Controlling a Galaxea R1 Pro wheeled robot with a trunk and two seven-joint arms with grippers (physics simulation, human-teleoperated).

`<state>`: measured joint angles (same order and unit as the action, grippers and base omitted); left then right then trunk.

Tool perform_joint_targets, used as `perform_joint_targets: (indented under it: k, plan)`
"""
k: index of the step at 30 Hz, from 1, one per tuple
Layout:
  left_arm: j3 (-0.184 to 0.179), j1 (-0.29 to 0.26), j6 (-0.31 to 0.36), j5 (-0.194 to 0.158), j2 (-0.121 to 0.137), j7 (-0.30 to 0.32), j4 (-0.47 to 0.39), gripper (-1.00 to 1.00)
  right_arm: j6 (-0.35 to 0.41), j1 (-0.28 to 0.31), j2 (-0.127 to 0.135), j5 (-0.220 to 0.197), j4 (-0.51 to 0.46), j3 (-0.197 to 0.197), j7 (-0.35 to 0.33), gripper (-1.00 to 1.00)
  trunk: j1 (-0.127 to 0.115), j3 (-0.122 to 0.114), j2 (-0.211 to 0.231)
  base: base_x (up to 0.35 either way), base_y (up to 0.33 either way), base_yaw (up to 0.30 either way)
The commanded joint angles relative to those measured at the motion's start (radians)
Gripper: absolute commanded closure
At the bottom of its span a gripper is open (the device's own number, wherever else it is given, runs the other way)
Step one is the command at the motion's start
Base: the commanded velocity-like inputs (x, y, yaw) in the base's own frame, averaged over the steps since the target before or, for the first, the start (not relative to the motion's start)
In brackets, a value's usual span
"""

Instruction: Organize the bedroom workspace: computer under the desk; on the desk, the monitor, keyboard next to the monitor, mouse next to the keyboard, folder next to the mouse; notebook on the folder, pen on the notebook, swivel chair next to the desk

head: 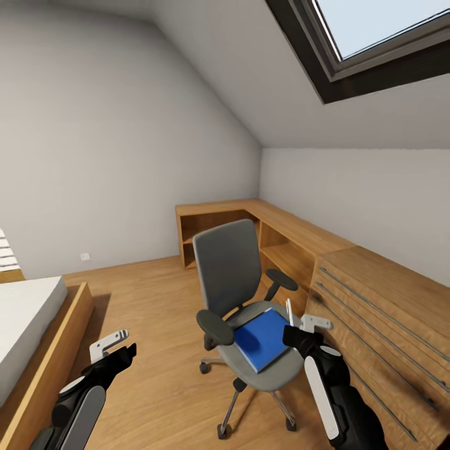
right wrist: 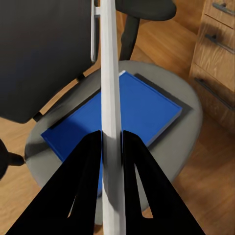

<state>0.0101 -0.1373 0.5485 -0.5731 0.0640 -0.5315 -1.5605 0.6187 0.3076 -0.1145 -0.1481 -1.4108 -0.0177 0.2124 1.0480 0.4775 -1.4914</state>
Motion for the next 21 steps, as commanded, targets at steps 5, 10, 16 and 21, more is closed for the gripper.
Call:
perform_joint_targets:
  k: [5,10,16,21]
  plan:
    - [-0.008,-0.001,0.002,-0.010,0.000,-0.008,-0.002,-1.00,0.003,0.001,-0.001,-0.013,-0.002,-0.001,0.005,1.00,-0.019,-0.015,0.035,0.000,0.000,0.000]
    - [-0.036,0.000,0.001,-0.010,0.000,-0.010,-0.002,-1.00,0.003,0.001,0.000,-0.014,-0.003,-0.047,0.005,1.00,-0.038,-0.031,0.070,0.000,0.000,-0.026]
    - [-0.083,0.004,-0.002,-0.009,0.000,-0.014,-0.003,-1.00,0.003,0.001,-0.001,-0.015,-0.005,-0.129,0.004,1.00,-0.061,-0.053,0.112,0.000,0.000,-0.183]
    - [-0.164,0.035,-0.007,-0.006,0.000,-0.016,-0.041,-1.00,0.003,0.001,-0.001,-0.015,-0.005,-0.146,0.004,1.00,-0.081,-0.072,0.147,0.000,0.000,-0.224]
